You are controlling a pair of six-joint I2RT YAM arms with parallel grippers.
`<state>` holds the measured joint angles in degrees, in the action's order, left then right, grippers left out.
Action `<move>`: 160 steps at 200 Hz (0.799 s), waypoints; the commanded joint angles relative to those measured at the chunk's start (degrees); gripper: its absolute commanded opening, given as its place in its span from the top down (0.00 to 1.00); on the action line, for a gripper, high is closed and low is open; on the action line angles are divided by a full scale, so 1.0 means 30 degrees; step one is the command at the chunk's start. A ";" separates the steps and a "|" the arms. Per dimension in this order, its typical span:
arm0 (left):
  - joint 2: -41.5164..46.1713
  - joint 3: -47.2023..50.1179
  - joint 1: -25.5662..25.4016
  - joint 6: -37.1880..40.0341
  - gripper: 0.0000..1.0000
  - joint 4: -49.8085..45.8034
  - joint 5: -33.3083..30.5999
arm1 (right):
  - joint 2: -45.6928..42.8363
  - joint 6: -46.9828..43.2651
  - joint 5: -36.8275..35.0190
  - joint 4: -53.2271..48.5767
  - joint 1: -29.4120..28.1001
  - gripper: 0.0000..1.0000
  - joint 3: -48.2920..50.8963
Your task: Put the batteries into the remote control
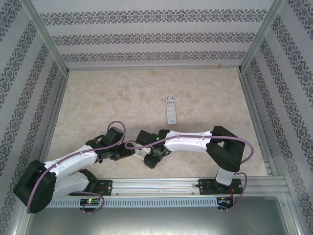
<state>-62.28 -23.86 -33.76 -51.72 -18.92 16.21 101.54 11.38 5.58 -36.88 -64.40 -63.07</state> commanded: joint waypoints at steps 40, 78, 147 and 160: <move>0.0223 0.0282 -0.0232 -0.0267 0.43 0.0271 -0.0247 | 0.0879 0.0632 -0.0660 -0.0036 -0.0507 0.40 -0.0078; 0.0213 0.0342 -0.0235 -0.0276 0.43 0.0300 -0.0252 | 0.0893 0.0632 -0.0587 -0.0157 -0.0613 0.36 -0.0139; 0.0216 0.0423 -0.0224 -0.0357 0.43 0.0388 -0.0195 | 0.0314 0.0456 -0.1481 -0.0362 -0.0570 0.33 -0.0534; 0.0209 0.0452 -0.0231 -0.0366 0.43 0.0444 -0.0211 | 0.0366 0.0456 -0.1509 -0.0390 -0.0576 0.33 -0.0490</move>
<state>-62.22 -23.46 -33.76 -51.77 -18.68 16.21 102.15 12.27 2.76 -37.50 -65.80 -63.77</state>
